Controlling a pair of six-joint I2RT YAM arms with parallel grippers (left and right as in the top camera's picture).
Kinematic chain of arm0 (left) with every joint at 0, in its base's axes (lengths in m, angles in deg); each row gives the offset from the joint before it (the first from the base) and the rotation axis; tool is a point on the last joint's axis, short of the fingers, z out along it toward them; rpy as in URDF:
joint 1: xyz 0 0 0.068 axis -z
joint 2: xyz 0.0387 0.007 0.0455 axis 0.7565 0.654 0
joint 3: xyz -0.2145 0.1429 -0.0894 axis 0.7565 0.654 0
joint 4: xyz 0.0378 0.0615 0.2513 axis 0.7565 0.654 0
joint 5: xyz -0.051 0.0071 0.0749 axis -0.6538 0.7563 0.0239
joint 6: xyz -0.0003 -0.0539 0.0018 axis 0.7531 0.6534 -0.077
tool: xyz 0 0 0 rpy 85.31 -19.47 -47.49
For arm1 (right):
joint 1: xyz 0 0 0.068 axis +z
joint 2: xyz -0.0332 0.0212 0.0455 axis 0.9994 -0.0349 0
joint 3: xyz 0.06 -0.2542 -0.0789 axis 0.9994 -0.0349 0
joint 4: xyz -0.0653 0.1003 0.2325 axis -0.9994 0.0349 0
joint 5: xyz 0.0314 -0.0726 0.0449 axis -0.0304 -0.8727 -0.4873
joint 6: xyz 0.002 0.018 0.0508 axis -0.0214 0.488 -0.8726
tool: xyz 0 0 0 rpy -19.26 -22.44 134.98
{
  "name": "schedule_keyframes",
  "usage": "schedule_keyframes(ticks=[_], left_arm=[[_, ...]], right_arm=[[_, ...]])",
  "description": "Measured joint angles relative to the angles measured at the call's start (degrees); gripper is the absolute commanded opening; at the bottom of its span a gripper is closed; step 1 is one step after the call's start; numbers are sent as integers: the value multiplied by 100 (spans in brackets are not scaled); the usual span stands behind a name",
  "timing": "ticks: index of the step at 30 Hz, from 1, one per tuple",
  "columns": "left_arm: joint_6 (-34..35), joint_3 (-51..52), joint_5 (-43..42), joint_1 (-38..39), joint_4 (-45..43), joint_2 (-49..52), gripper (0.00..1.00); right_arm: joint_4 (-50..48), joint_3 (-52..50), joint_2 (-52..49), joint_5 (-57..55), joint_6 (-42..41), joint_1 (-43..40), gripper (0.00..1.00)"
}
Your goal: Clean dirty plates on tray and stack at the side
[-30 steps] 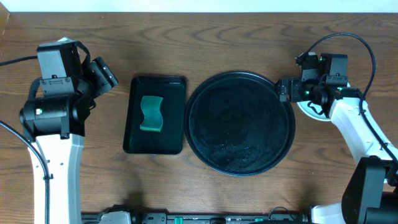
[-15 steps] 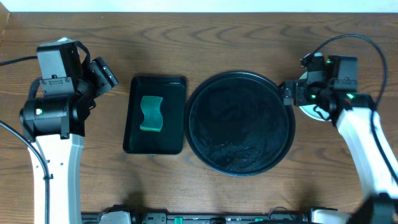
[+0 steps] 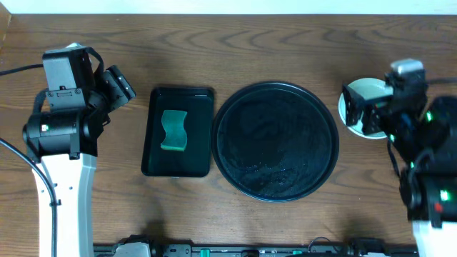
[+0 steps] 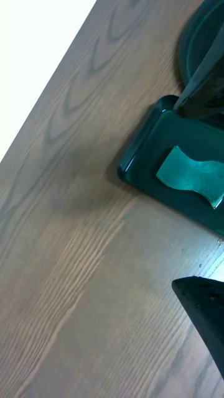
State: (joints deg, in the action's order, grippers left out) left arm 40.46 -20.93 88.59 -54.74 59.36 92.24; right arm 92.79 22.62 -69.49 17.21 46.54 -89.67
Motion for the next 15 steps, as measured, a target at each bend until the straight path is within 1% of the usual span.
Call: schedule_keyframes(ticks=[3,7,9,15], left_arm=[[0,0,0,0,-2,0,81],[0,0,0,0,-2,2,81],[0,0,-2,0,4,4,81],[0,0,0,0,0,9,81]], right_arm=[[-42,-323,518,0,0,0,99],[-343,-1073,1261,39,0,0,99],[-632,-1617,1703,116,0,0,99],[-887,-2514,2509,243,-2,0,99]])
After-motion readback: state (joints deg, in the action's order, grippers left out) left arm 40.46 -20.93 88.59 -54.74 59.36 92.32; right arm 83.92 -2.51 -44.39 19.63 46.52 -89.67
